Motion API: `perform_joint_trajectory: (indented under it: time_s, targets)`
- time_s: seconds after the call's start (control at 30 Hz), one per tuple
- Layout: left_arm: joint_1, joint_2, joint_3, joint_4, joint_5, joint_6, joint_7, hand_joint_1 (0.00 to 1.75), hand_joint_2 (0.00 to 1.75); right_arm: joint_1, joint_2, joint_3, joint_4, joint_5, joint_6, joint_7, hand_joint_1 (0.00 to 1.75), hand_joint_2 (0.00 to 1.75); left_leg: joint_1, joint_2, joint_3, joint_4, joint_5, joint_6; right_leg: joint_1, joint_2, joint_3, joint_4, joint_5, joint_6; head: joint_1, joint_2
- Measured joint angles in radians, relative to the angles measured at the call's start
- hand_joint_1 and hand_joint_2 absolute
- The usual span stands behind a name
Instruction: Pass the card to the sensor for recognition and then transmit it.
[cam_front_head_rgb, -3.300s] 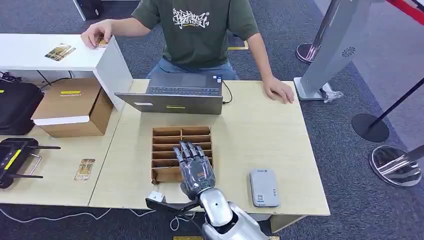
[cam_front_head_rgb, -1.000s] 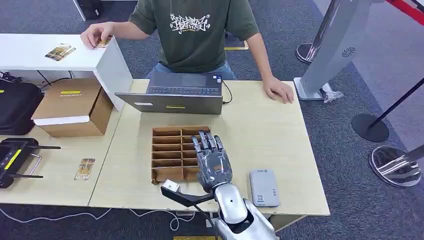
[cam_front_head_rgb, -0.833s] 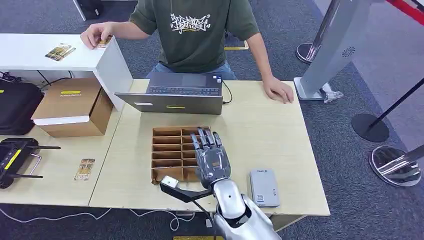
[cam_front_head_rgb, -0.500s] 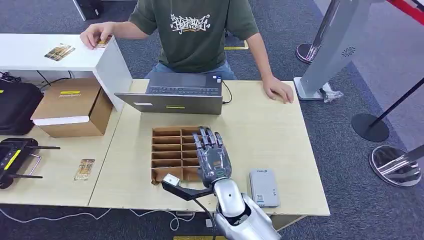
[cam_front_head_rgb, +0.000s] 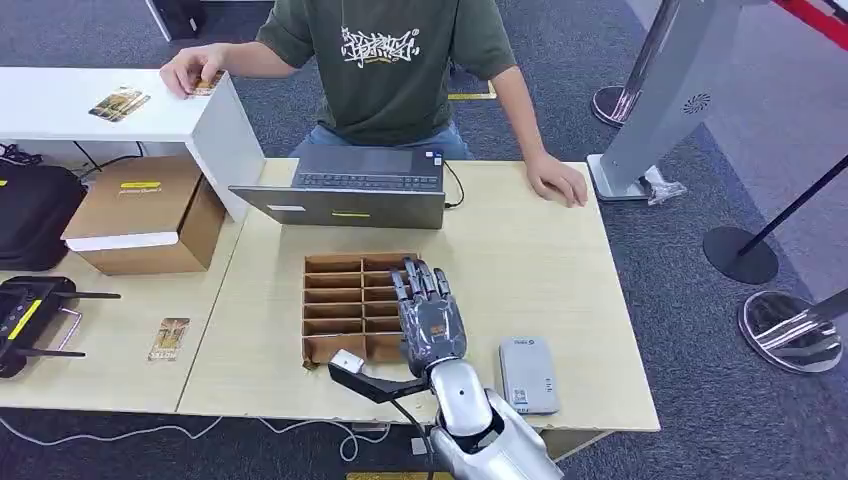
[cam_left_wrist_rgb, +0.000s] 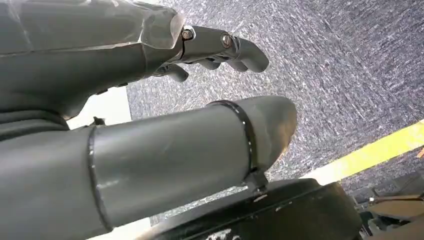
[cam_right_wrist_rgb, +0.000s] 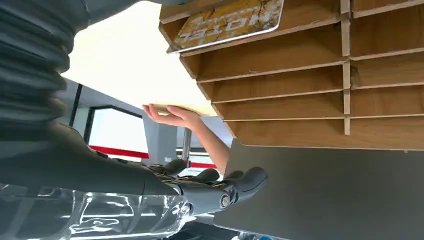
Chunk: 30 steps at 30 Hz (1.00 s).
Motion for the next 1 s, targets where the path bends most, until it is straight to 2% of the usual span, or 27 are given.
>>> perform_joint_trajectory:
  time_s: [0.07, 0.17, 0.23, 0.4, 1.0]
  targets:
    - [-0.008, 0.000, 0.000, 0.000, 0.015, -0.011, 0.022, 0.00, 0.00, -0.002, 0.000, 0.000, 0.000, -0.003, 0.012, -0.019, 0.00, 1.75, 0.000, 0.000, 0.000, 0.000, 0.000, 0.000, 0.000, 0.000, 0.000, 0.000, 0.000, 0.000, 0.000, 0.000]
    - [-0.061, -0.008, 0.000, 0.000, 0.027, -0.060, 0.129, 0.00, 0.00, -0.025, 0.008, 0.007, 0.022, -0.018, 0.044, -0.031, 0.00, 1.75, 0.000, -0.002, -0.001, 0.000, 0.001, -0.001, 0.000, -0.002, 0.000, 0.000, 0.001, 0.000, 0.000, 0.000]
    - [-0.103, -0.020, 0.000, 0.000, 0.027, -0.076, 0.163, 0.00, 0.00, -0.041, 0.019, 0.011, 0.038, -0.024, 0.052, -0.029, 0.00, 1.75, 0.000, -0.002, -0.001, 0.000, 0.002, -0.001, 0.000, -0.001, 0.000, 0.000, 0.001, 0.000, 0.000, 0.000]
    - [-0.130, -0.027, -0.001, 0.000, 0.036, -0.073, 0.165, 0.00, 0.00, -0.052, 0.023, 0.018, 0.057, -0.041, 0.055, -0.030, 0.00, 1.75, 0.000, -0.001, 0.000, 0.000, 0.002, -0.002, 0.000, 0.000, 0.000, 0.000, 0.002, -0.001, 0.000, 0.000]
    - [-0.134, -0.032, -0.001, 0.000, 0.063, -0.063, 0.168, 0.00, 0.00, -0.065, 0.024, 0.025, 0.082, -0.050, 0.052, -0.021, 0.00, 1.75, 0.000, -0.001, 0.000, 0.000, 0.002, -0.002, 0.000, 0.000, 0.000, 0.000, 0.001, -0.001, 0.000, 0.000]
